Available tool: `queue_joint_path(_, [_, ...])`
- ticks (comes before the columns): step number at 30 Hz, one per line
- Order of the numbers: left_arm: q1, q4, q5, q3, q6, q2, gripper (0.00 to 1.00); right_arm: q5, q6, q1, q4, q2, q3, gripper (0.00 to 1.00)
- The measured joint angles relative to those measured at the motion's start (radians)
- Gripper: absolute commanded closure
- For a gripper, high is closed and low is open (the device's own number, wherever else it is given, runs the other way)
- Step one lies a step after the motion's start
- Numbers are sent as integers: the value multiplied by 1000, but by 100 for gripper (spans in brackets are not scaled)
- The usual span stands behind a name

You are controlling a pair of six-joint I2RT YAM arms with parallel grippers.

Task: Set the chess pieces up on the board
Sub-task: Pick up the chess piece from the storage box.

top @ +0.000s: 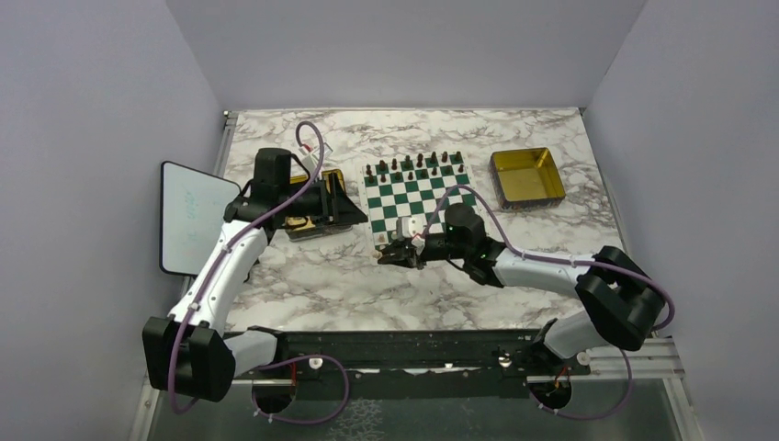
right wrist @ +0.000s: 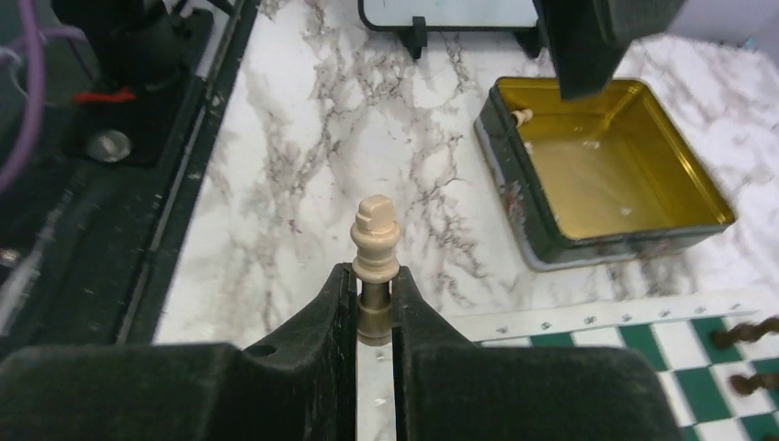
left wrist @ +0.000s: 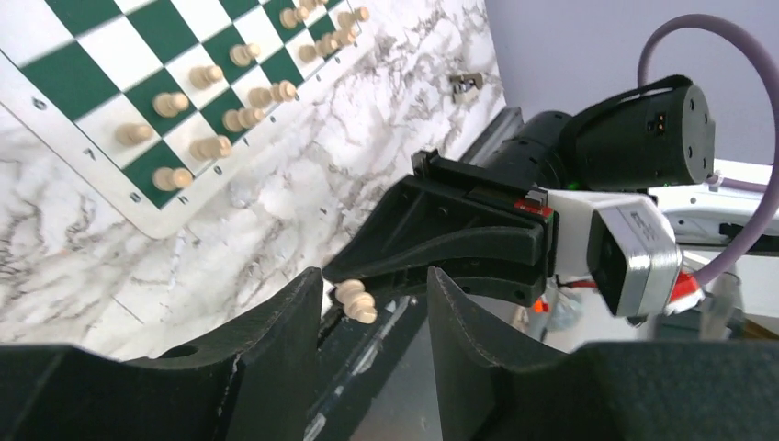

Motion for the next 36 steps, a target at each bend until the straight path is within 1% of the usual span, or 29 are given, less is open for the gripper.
queue_joint_path(2, [-1,0,-26,10,16,-17,54,21,127,0,79,-27,-51,94])
queue_joint_path(5, [-5,-7,-66,10,48,-43,54,25,249,1,206,-71,-149,92])
queue_joint_path(8, [-6,-12,-127,8,84,-63,53,24,281,5,249,-85,-214,91])
queue_joint_path(11, [-6,-13,-208,-6,129,-80,49,23,291,8,253,-85,-245,91])
queue_joint_path(15, [-6,-15,-327,-43,181,-82,46,24,292,25,289,-71,-281,91])
queue_joint_path(17, [-6,-15,-389,-61,204,-82,47,25,296,43,320,-35,-284,91])
queue_joint_path(20, [-6,-14,-434,-76,214,-82,53,29,307,68,363,28,-284,90])
queue_joint_path(22, [-6,-14,-433,-87,209,-81,55,38,311,80,390,72,-284,90])
queue_joint_path(24, [-6,-12,-404,-99,196,-80,55,54,321,86,411,105,-284,90])
queue_joint_path(28, [-13,-12,-319,-122,170,-87,55,103,369,93,457,126,-282,90])
queue_joint_path(30, [-28,-23,-284,-132,159,-103,53,141,405,93,484,126,-275,90])
queue_joint_path(36, [-144,-35,-239,-134,145,-177,52,208,494,97,536,124,-244,90])
